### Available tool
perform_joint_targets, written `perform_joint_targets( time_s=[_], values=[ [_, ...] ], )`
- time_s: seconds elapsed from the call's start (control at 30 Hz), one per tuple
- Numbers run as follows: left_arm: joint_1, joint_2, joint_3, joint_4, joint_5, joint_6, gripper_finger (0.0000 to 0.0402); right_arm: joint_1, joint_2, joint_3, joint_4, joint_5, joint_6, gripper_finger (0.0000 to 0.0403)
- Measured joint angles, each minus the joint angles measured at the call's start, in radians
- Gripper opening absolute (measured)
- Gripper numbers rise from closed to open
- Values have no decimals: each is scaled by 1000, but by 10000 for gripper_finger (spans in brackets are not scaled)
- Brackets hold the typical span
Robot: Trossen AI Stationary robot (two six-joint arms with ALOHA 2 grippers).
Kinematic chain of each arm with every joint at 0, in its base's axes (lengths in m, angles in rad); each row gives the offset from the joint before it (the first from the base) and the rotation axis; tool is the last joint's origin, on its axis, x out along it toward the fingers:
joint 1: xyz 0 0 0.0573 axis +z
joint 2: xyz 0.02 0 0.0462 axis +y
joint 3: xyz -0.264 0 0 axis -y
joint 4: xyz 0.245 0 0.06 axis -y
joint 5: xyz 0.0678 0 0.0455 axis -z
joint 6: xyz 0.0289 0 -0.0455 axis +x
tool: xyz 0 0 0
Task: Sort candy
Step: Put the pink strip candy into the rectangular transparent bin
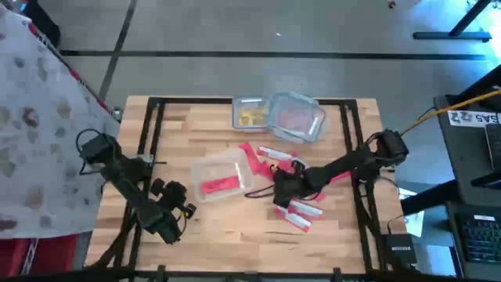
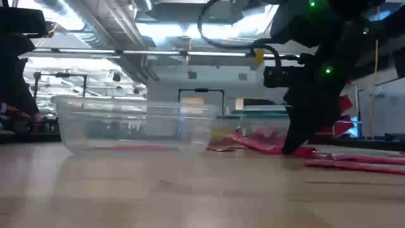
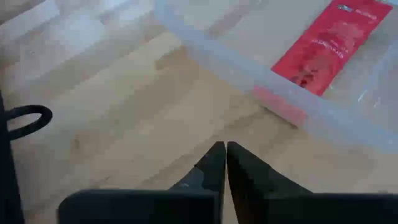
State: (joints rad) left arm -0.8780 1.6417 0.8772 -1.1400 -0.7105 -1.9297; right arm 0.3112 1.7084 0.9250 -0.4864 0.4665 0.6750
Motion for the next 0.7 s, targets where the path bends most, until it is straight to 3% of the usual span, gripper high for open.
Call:
perform_joint_targets(
  time_s=[0.2, 0.37, 0.5, 0.7],
  values=[
    [0, 0, 0, 1, -1, 13, 0, 23, -38, 115, -97, 122, -83, 0],
    [0, 0, 0, -1, -1, 19, 0, 19, -34, 216, 7, 136, -342, 0],
    [0, 0, 0, 0, -1, 19, 0, -13, -26, 249, 211, 15, -601, 0],
    [2, 0, 0, -1, -1, 19, 0, -96, 50, 269, 309, -165, -864, 0]
  ],
)
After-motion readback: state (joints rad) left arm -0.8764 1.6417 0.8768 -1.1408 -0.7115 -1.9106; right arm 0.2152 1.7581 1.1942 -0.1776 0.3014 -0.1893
